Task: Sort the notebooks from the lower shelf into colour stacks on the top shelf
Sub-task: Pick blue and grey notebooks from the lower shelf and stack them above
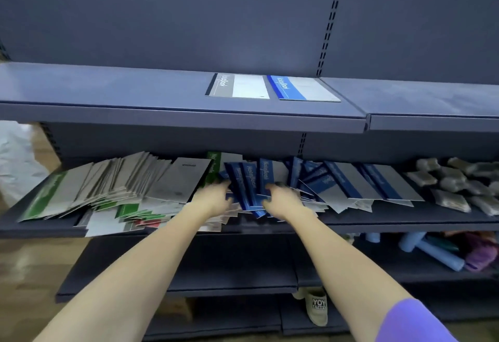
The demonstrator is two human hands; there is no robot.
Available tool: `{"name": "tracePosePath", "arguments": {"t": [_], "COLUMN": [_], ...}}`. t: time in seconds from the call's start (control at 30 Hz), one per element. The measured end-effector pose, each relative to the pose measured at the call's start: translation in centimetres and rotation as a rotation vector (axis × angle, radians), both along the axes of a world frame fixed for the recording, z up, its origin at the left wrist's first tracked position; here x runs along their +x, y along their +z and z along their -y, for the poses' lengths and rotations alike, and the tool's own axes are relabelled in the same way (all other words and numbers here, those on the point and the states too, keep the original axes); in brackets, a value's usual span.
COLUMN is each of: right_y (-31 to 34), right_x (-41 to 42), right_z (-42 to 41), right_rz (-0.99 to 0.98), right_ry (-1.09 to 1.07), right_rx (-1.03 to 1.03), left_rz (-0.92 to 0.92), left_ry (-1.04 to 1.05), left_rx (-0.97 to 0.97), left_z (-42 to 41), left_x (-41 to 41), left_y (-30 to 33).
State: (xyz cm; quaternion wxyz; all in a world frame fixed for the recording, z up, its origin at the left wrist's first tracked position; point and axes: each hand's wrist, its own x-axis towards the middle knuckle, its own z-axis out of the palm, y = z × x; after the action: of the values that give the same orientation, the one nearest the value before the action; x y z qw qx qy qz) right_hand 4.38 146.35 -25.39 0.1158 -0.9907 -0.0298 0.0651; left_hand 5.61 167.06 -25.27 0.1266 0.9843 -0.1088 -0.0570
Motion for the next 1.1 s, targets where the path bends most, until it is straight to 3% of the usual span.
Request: {"name": "tracePosePath", "arguments": {"t": [0.27, 0.57, 0.8, 1.1], "right_y": [-1.9, -2.4, -2.9, -2.5], "right_x": [3.0, 2.6, 0.6, -0.7], "right_z": [-2.4, -4.1, -4.2, -4.4], "right_rz": [-0.178, -0.067, -0.057, -0.014], "right_ry": [-0.135, -0.037, -0.063, -0.016], "right_rx": [0.143, -0.003, 0.13, 0.027], "left_rz": [-0.149, 0.022, -0.055, 0.012], "left_ry": [0.068, 0.051, 0.084, -0.023], "left_rx": [0.088, 0.13, 0.004, 0.166], "left_z": [-3.3, -3.5, -4.1, -4.2], "left_x": [3.5, 2.4, 0.5, -0.5], "left_y": [-2.6, -3.4, -3.3, -3.7]}}
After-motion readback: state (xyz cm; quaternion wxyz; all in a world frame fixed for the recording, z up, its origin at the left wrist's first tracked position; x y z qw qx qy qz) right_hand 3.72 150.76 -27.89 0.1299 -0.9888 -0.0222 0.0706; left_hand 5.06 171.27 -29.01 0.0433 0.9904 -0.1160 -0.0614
